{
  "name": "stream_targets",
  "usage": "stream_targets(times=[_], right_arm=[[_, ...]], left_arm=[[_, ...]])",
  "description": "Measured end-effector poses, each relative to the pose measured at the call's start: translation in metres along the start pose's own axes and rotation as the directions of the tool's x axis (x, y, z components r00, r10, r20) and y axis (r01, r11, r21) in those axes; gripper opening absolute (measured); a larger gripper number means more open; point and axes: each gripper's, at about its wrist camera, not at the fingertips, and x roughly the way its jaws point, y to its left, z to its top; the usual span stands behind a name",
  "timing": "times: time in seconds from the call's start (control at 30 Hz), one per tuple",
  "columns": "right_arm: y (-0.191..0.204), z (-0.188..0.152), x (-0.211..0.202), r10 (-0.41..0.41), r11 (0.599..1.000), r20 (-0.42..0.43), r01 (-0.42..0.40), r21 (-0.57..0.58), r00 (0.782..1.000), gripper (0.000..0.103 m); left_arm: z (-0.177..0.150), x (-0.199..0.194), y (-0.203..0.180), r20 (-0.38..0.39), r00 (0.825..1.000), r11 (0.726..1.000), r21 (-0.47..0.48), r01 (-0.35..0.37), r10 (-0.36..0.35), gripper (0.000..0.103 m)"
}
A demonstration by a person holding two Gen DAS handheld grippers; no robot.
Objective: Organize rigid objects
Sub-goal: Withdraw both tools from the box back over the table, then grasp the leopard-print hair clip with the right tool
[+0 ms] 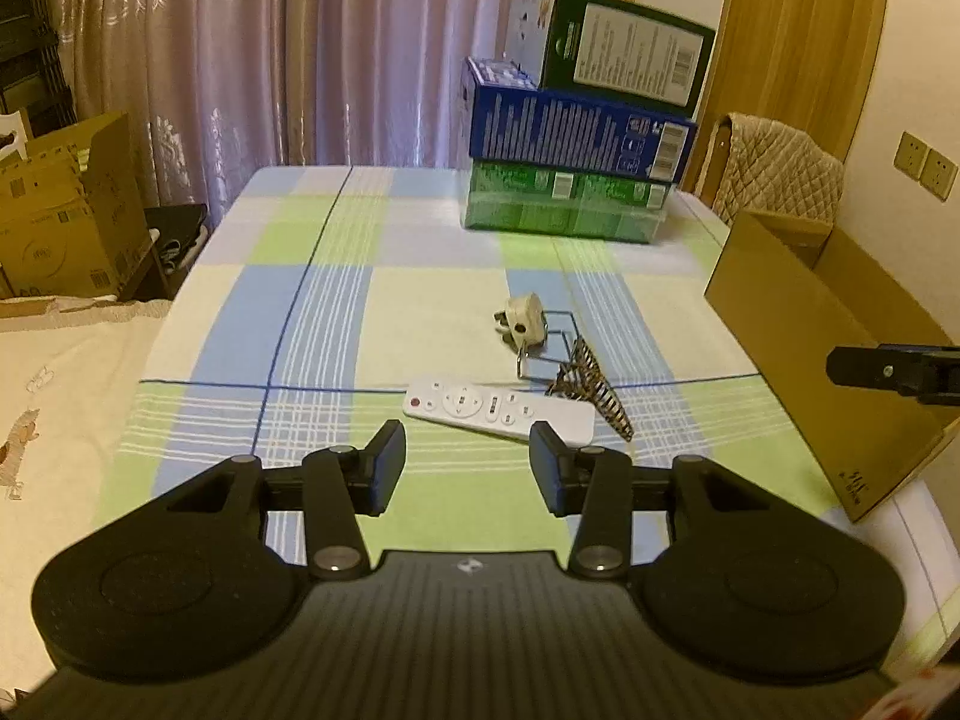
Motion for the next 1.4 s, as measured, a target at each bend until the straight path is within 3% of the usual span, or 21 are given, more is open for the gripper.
stream_targets(times=[0.37, 0.53, 0.8, 1.2, 1.4], right_arm=[[0.002, -0.01, 0.058, 0.026, 1.0, -0.06, -0.025, 0.015, 0.998, 0.086], [0.005, -0.01, 0.086, 0.013, 1.0, -0.093, -0.014, -0.014, 0.996, 0.086], [0.012, -0.007, 0.123, 0.065, 0.997, -0.123, -0.068, -0.028, 0.99, 0.085], [0.03, -0.005, 0.182, 0.124, 0.987, -0.16, -0.138, -0.079, 0.979, 0.069], [0.03, -0.003, 0.202, 0.11, 0.987, -0.172, -0.128, -0.1, 0.979, 0.055]], left_arm=[[-0.011, 0.052, 0.004, -0.055, 0.998, 1.0, 0.003, 0.004, -0.004, 0.046], [-0.007, 0.07, 0.006, -0.059, 0.998, 1.0, 0.003, 0.019, -0.018, 0.05], [0.004, 0.09, 0.016, -0.058, 0.998, 1.0, 0.011, -0.006, 0.006, 0.052], [0.016, 0.114, 0.026, -0.072, 0.997, 1.0, 0.006, -0.021, 0.021, 0.054], [0.018, 0.119, 0.029, -0.083, 0.997, 1.0, -0.02, -0.011, 0.009, 0.054]])
